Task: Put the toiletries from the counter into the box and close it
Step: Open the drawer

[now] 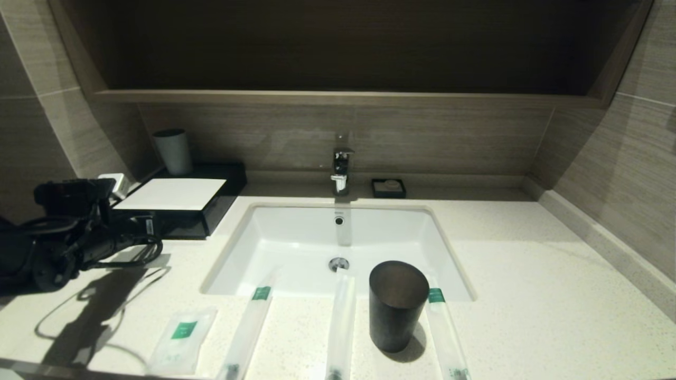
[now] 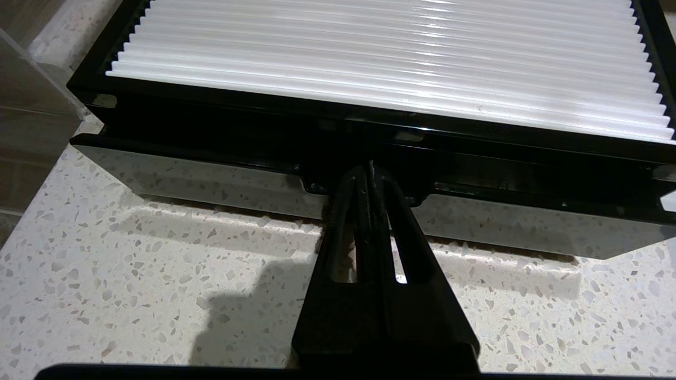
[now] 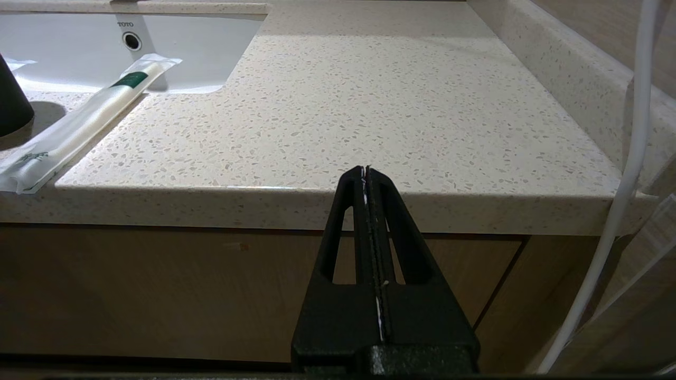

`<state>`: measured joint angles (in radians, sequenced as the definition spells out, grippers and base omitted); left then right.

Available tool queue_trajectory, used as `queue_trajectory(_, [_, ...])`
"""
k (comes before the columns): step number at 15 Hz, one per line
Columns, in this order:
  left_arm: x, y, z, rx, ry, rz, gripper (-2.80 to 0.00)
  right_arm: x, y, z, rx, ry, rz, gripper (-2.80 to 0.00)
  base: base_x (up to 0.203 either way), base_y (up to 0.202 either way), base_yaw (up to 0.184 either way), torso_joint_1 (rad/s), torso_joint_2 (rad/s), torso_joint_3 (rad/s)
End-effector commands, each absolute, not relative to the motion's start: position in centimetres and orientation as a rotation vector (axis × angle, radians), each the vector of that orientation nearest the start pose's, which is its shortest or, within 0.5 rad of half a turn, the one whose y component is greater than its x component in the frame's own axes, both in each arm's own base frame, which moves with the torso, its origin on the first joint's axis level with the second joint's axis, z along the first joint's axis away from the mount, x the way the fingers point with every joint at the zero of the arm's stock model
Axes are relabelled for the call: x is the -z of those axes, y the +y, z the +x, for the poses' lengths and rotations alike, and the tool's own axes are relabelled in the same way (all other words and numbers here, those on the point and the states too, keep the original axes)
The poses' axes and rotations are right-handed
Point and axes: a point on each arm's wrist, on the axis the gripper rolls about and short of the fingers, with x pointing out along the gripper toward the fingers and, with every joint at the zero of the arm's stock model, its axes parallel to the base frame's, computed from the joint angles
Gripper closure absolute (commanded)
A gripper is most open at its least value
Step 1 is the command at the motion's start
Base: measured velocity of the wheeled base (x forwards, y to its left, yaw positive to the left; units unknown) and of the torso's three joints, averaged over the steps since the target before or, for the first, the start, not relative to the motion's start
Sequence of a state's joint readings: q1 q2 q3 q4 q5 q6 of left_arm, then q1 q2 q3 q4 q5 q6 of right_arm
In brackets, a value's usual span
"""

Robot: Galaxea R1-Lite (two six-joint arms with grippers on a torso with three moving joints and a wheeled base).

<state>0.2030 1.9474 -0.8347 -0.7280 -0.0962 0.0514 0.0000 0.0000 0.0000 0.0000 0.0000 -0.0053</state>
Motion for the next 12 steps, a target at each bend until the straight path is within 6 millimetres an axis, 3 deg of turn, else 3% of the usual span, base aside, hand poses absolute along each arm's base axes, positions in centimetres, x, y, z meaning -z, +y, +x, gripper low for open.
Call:
queue_trajectory(1, [-11.55,6.82,34.42,-0.094,0.386,-0.007,0.0,-7.55,0.0,-2.28,0.0,0.0,-0.006,0.0,0.0,0.0,0.0,0.0,0.0,0.0])
queue_trajectory(12, [-11.43,6.76,34.84,-0.094,0.339,-0.01,0.0,-7.55,0.0,-2.28,0.0,0.0,-0.006,0.0,0.0,0.0,0.0,0.0,0.0,0.0])
